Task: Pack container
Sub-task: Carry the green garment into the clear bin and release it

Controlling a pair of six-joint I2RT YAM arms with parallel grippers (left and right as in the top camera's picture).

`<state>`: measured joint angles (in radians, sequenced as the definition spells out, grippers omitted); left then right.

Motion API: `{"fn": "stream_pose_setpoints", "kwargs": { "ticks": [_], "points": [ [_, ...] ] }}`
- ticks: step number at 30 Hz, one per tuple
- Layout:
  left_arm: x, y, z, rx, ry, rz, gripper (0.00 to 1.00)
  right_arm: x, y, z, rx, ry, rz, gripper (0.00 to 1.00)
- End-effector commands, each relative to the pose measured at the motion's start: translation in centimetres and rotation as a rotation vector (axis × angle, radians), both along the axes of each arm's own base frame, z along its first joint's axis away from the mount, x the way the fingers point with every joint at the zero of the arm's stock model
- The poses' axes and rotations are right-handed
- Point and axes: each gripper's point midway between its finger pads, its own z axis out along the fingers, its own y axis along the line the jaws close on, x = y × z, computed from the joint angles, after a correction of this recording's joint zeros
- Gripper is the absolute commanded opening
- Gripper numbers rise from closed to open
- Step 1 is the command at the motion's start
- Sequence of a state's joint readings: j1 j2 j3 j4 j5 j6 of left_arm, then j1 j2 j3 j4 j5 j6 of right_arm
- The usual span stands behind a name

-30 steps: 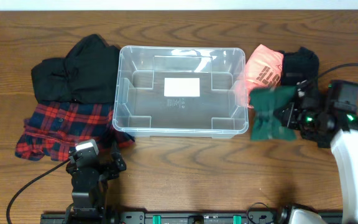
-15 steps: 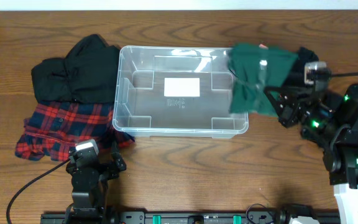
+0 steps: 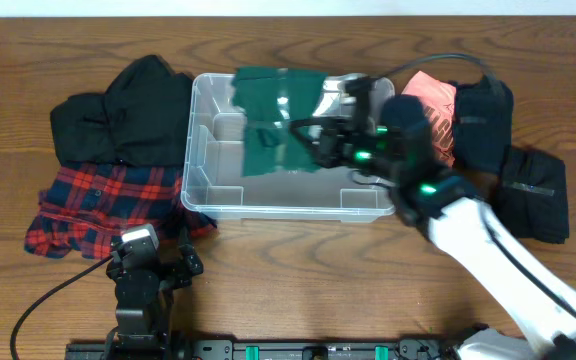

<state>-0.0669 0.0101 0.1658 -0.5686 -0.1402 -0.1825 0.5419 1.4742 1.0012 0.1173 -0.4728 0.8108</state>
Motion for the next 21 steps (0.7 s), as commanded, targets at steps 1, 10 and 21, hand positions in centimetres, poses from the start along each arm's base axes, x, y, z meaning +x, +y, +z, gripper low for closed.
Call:
{"fn": "stream_pose_setpoints", "kwargs": {
  "ticks": [1,10,21],
  "points": [
    [0.0,0.2,-0.5,0.008,0.006,0.007,0.98,2.1,1.5,-2.8,0.062,0.13,-0.081,0.01],
    [0.0,0.2,-0.5,0.008,0.006,0.007,0.98,5.6,4.0,-9.7,0.127,0.206,-0.104,0.01],
    [0.0,0.2,-0.5,0.008,0.006,0.008,0.98,4.6,4.2,-6.0,0.056,-0.039,0.131,0.98]
  ]
}}
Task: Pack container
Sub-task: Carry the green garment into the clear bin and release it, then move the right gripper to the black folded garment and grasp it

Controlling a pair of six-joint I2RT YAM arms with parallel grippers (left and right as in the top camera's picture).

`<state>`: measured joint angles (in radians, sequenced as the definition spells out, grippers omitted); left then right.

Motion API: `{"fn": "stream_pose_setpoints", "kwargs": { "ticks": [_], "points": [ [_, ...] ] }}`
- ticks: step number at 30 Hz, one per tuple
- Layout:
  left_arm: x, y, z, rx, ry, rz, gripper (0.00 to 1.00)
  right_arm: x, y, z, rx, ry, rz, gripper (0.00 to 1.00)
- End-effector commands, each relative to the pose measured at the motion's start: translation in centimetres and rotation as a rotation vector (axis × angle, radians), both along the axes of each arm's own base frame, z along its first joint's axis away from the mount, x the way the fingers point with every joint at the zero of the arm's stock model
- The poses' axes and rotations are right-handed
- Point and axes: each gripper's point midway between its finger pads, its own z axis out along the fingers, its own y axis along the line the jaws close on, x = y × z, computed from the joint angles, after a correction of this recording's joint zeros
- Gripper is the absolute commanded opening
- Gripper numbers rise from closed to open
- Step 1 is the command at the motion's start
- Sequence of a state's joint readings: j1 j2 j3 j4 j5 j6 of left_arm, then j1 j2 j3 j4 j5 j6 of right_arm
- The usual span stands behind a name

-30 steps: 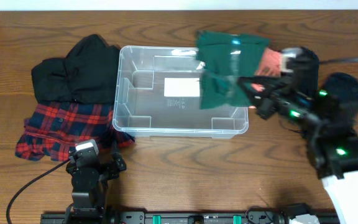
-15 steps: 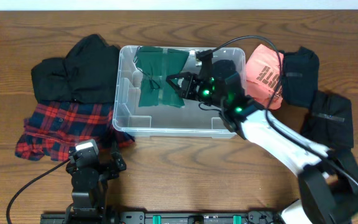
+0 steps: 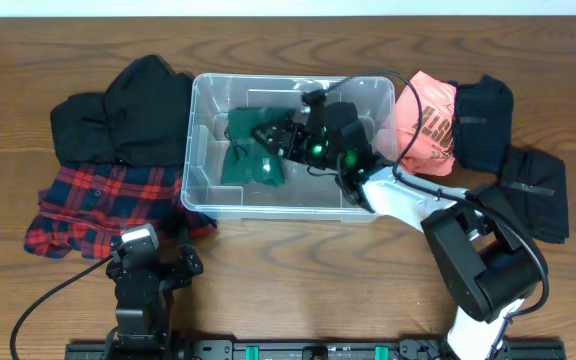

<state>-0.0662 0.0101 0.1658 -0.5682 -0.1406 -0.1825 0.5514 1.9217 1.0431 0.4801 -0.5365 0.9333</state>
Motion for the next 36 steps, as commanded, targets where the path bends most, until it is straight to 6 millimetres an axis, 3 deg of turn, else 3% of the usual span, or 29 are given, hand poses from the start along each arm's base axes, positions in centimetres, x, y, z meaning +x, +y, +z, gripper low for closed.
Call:
{"fn": "stream_pose_setpoints", "kwargs": {
  "ticks": [1,3,6,10,14,17,20,23,27,32,36],
  "points": [
    [0.0,0.2,-0.5,0.008,0.006,0.006,0.98,-0.2,-1.0,6.5,-0.001,-0.216,0.097,0.99],
    [0.0,0.2,-0.5,0.008,0.006,0.006,0.98,-0.5,-2.6,8.3,-0.032,-0.239,0.085,0.99],
    [0.0,0.2,-0.5,0.008,0.006,0.006,0.98,-0.6,-7.2,10.5,-0.123,-0.24,-0.005,0.99],
    [0.0,0.2,-0.5,0.008,0.006,0.006,0.98,-1.2,-16.4,12.2,-0.315,-0.205,-0.222,0.99],
    [0.0,0.2,-0.5,0.008,0.006,0.006,0.98,-3.2,-26.2,14.0,-0.468,-0.193,-0.435,0.99],
    [0.0,0.2,-0.5,0.008,0.006,0.007,0.98,-5.1,-33.4,14.0,-0.518,-0.107,-0.611,0.99],
    [0.0,0.2,-0.5,0.008,0.006,0.006,0.98,-7.0,-39.7,12.3,-0.561,0.022,-0.759,0.99],
    [0.0,0.2,-0.5,0.008,0.006,0.006,0.98,-8.8,-45.9,9.2,-0.585,0.184,-0.89,0.99],
    [0.0,0.2,-0.5,0.008,0.006,0.006,0.98,-10.4,-51.3,4.9,-0.561,0.37,-0.982,0.99],
    [0.0,0.2,-0.5,0.008,0.006,0.006,0.98,-11.8,-55.1,-0.1,-0.505,0.546,-1.031,0.99],
    [0.0,0.2,-0.5,0.008,0.006,0.006,0.98,-12.5,-56.6,-4.2,-0.497,0.64,-0.995,0.98]
  ]
}}
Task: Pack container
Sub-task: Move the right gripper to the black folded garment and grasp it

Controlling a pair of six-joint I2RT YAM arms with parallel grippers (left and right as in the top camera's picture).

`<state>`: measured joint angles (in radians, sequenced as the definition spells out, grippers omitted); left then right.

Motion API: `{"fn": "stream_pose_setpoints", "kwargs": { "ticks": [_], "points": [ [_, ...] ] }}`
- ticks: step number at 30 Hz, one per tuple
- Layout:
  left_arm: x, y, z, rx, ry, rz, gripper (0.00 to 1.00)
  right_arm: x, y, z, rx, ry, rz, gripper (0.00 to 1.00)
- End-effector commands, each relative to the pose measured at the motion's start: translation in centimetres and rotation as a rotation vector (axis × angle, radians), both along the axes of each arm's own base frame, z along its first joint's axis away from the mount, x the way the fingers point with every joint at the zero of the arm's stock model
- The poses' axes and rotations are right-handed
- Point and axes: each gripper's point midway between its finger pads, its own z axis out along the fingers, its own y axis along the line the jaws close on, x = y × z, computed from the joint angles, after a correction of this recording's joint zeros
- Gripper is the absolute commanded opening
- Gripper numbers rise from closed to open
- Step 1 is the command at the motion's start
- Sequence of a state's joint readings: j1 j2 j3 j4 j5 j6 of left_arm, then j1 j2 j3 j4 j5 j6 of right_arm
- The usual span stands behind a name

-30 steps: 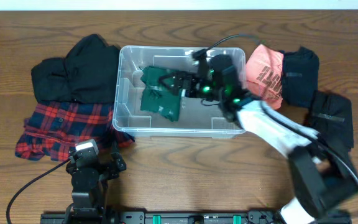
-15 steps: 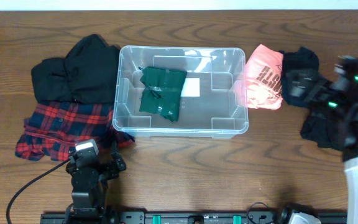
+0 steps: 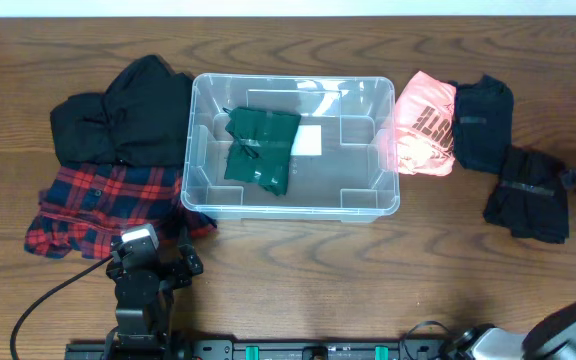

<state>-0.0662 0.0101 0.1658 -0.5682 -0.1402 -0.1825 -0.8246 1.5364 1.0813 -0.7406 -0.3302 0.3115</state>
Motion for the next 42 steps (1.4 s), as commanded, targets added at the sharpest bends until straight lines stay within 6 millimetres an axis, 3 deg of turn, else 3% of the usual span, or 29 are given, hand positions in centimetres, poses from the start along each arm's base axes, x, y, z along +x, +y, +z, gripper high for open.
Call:
{"fn": "stream_pose_setpoints", "kwargs": {
  "ticks": [1,6,12,21,24,28,31,34,37,42],
  "points": [
    [0.0,0.2,-0.5,0.008,0.006,0.006,0.98,-0.5,-0.6,-3.0,0.036,0.051,0.046,0.96],
    [0.0,0.2,-0.5,0.008,0.006,0.006,0.98,-0.8,-0.5,-6.7,0.088,0.112,0.103,0.98],
    [0.0,0.2,-0.5,0.008,0.006,0.007,0.98,-1.2,0.1,-9.5,0.152,0.162,0.111,0.94],
    [0.0,0.2,-0.5,0.009,0.007,0.007,0.98,0.5,1.9,-9.0,0.249,0.048,0.167,0.3],
    [0.0,0.2,-0.5,0.008,0.006,0.006,0.98,1.2,2.5,-7.8,0.278,-0.007,0.175,0.2],
    [0.0,0.2,-0.5,0.008,0.006,0.007,0.98,2.9,4.0,-3.5,0.313,-0.168,0.216,0.13],
    [0.0,0.2,-0.5,0.008,0.006,0.007,0.98,3.9,6.1,1.5,0.295,-0.296,0.287,0.04],
    [0.0,0.2,-0.5,0.008,0.006,0.007,0.98,4.1,9.2,6.6,0.239,-0.395,0.382,0.01],
    [0.0,0.2,-0.5,0.008,0.006,0.007,0.98,3.6,13.4,11.4,0.15,-0.472,0.501,0.01],
    [0.0,0.2,-0.5,0.008,0.006,0.007,0.98,2.5,20.8,17.2,0.103,-0.602,0.658,0.01]
  ]
}}
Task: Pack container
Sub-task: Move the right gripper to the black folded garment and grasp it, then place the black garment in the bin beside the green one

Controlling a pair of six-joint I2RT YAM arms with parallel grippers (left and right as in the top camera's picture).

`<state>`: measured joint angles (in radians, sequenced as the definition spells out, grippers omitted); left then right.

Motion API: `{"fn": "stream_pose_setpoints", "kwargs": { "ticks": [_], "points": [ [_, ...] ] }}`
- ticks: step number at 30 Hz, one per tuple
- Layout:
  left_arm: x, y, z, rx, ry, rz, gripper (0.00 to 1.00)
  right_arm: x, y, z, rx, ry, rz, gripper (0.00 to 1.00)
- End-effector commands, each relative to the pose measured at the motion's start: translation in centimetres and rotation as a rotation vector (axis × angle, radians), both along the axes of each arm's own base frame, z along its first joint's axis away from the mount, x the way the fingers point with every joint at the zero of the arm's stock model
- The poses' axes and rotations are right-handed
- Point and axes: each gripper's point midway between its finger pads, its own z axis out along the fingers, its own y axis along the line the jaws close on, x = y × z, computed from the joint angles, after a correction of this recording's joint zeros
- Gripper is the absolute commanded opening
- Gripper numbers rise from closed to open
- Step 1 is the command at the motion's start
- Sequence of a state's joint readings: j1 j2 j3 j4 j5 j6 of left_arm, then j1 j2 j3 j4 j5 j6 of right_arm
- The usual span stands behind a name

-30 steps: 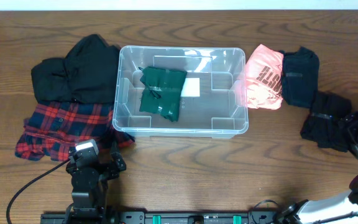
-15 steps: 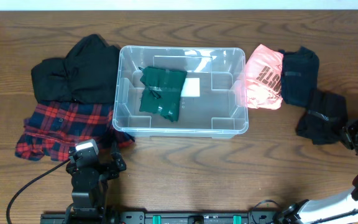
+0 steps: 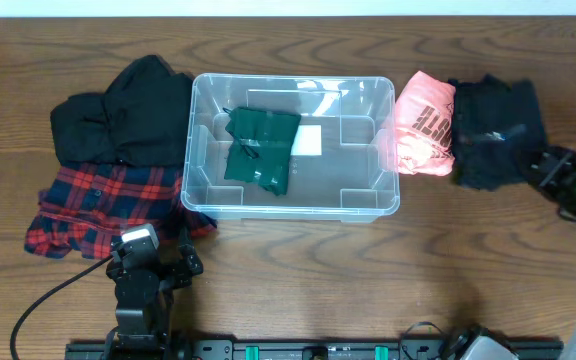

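Observation:
The clear plastic container [image 3: 376,150] stands mid-table with a dark green garment [image 3: 260,150] lying in its left half. A pink garment [image 3: 423,125] lies just right of it. Further right is a bunched, blurred black garment [image 3: 493,135]. My right gripper [image 3: 536,165] is at its right edge and appears shut on the cloth. My left gripper [image 3: 155,262] rests at the front edge near the plaid shirt, and its fingers are too small to read.
A black garment [image 3: 128,115] and a red plaid shirt [image 3: 98,205] lie left of the container. The wooden table [image 3: 298,280] shows bare in front of the container.
My right gripper was off at the far right edge, apart from the two black pieces. It now sits at the black cloth, and the lower black piece has shifted up and left into one bunch.
My right gripper first held the green garment over the container, then was low inside it with the garment. After that the garment lay loose in the container and the arm was out at the right edge. The gripper is now at the black cloth.

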<state>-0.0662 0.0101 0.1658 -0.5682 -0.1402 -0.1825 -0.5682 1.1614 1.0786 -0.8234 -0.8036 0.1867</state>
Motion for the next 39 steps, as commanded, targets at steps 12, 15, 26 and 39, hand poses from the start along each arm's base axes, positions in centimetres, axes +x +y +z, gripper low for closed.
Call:
{"fn": "stream_pose_setpoints", "kwargs": {
  "ticks": [12,15,26,39],
  "points": [
    [0.0,0.2,-0.5,0.008,0.006,0.007,0.98,1.3,16.2,5.2,0.176,-0.029,0.134,0.01],
    [0.0,0.2,-0.5,0.008,0.006,0.007,0.98,3.0,19.7,3.0,0.182,0.04,0.128,0.01],
    [0.0,0.2,-0.5,0.008,0.006,0.007,0.98,8.5,25.4,-8.7,0.24,0.32,0.009,0.01],
    [0.0,0.2,-0.5,0.008,0.006,0.006,0.98,9.6,27.7,-14.0,0.27,0.419,-0.013,0.01]
  ]
}}
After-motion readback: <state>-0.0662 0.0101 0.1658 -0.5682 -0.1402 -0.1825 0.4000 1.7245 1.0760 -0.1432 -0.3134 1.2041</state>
